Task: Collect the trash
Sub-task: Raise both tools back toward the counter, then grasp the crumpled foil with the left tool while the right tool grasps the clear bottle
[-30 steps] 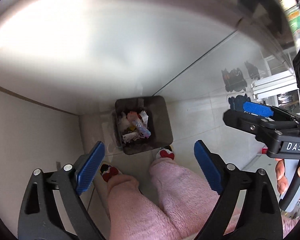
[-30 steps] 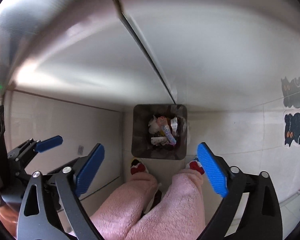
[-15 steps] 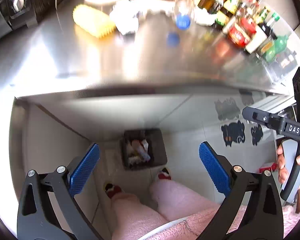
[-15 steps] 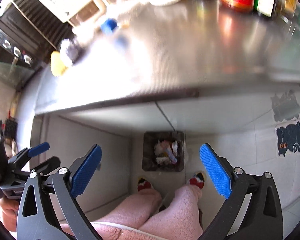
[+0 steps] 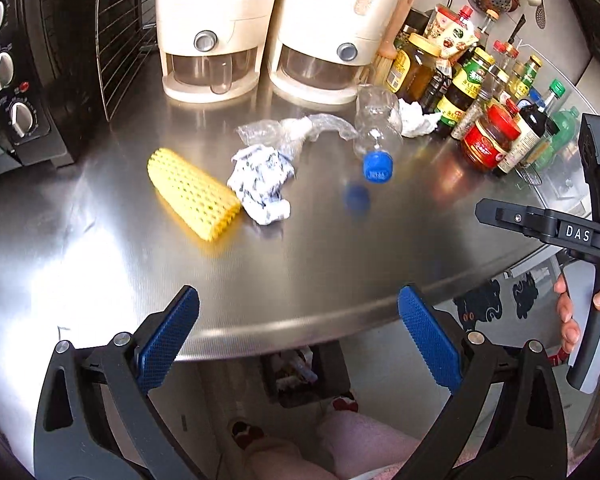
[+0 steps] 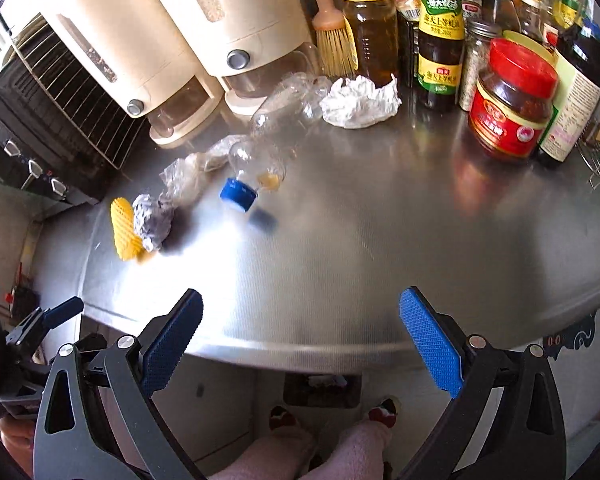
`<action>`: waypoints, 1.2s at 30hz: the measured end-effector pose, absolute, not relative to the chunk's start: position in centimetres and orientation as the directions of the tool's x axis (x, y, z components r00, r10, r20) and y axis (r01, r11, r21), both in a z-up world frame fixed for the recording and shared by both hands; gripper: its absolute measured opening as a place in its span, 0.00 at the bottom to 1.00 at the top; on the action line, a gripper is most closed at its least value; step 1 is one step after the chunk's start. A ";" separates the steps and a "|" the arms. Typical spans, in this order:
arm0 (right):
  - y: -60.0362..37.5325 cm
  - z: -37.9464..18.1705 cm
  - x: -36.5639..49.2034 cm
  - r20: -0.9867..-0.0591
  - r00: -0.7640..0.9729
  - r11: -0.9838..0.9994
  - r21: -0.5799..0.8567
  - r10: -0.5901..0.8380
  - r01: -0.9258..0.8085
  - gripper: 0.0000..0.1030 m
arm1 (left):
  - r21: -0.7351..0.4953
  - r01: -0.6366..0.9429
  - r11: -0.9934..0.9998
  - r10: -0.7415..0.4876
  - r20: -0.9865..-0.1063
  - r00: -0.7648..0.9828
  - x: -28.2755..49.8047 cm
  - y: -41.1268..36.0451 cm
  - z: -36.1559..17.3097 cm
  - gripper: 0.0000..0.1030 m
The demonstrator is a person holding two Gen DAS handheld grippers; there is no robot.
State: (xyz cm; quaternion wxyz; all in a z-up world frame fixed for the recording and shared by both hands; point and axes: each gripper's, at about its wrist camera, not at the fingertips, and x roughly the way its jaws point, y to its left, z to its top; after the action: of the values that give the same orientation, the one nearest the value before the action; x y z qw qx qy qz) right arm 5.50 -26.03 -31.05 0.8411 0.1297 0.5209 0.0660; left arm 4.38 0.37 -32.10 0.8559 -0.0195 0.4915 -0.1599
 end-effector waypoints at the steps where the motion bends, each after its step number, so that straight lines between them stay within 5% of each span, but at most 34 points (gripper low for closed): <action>1: -25.9 -30.9 6.5 -0.857 0.451 0.957 0.289 0.247 0.025 0.96 | -0.184 0.258 0.948 -0.290 -0.833 0.470 5.2 0.4 -32.1 0.92; 15: -24.7 -31.4 17.6 -0.840 0.473 0.949 0.313 0.266 0.023 0.94 | -0.156 0.287 0.945 -0.285 -0.822 0.492 14.1 -0.7 -32.7 0.81; 20: -24.0 -33.2 19.6 -0.864 0.424 0.949 0.313 0.271 0.031 0.79 | -0.165 0.301 0.939 -0.293 -0.841 0.454 15.4 -1.3 -34.0 0.73; 30: -24.3 -36.5 20.5 -0.902 0.355 0.953 0.292 0.246 0.080 0.76 | -0.189 0.326 0.926 -0.315 -0.863 0.395 15.6 -2.0 -36.0 0.58; 32: -24.6 -37.1 20.2 -0.908 0.337 0.954 0.290 0.248 0.078 0.61 | -0.196 0.331 0.923 -0.320 -0.868 0.380 15.6 -2.1 -36.4 0.50; 36: -24.7 -37.2 19.2 -0.911 0.344 0.965 0.259 0.226 0.051 0.58 | -0.178 0.335 0.925 -0.306 -0.872 0.381 15.3 -2.5 -36.6 0.46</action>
State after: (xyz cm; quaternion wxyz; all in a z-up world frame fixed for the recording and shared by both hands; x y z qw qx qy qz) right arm 19.22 -24.73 -37.18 0.8107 0.1218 0.5702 0.0540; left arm 15.28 -2.49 -36.59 0.8310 0.0136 0.5217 -0.1927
